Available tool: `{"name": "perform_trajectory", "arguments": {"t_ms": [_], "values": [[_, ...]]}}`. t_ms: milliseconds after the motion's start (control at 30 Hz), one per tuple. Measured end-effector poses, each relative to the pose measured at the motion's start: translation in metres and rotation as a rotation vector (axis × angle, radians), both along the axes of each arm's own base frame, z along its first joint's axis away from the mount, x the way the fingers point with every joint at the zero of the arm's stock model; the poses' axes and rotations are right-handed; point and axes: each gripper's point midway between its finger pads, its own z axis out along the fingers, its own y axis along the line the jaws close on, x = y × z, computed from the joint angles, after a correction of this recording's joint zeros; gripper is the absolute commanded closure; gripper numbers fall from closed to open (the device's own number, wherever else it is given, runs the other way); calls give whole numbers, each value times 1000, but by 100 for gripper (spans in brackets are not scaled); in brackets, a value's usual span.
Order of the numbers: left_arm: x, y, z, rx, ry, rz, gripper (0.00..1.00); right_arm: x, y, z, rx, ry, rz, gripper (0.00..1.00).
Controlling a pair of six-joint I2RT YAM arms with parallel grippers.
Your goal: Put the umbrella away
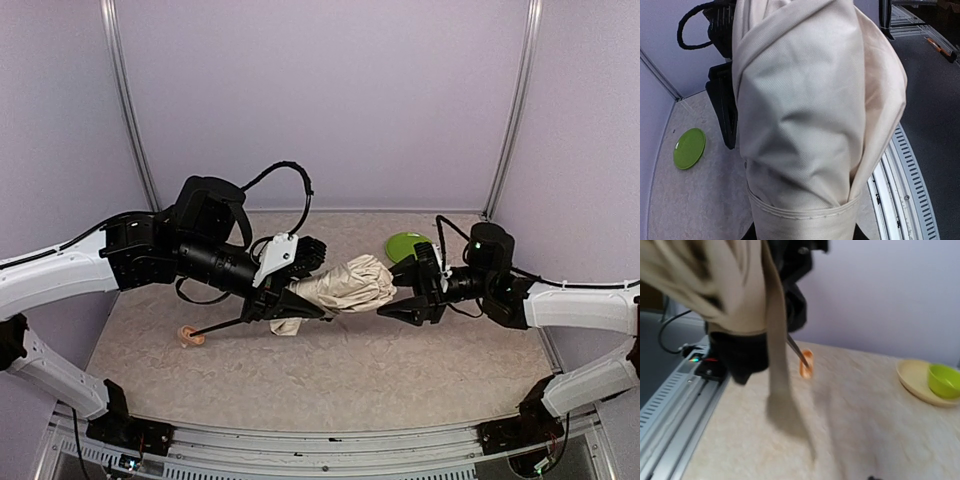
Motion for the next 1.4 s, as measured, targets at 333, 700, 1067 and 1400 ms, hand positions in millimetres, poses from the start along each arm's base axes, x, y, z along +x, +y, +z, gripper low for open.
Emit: {"name": "perform_trajectory", "arguments": {"t_ms": [333,700,1067,1400], "values": [[-14,-3,3,-24,55,-66,100,-9,33,-2,-7,-34,125,73],[-12,-3,3,-23,59,-55,100,-30,38,-5,-2,-10,227,100],[17,1,-6,-68,172,86,93,8,43,-25,-62,29,25,100],[96,5,-93,-4,467,413,86,44,36,-103,-145,352,-237,100]]}}
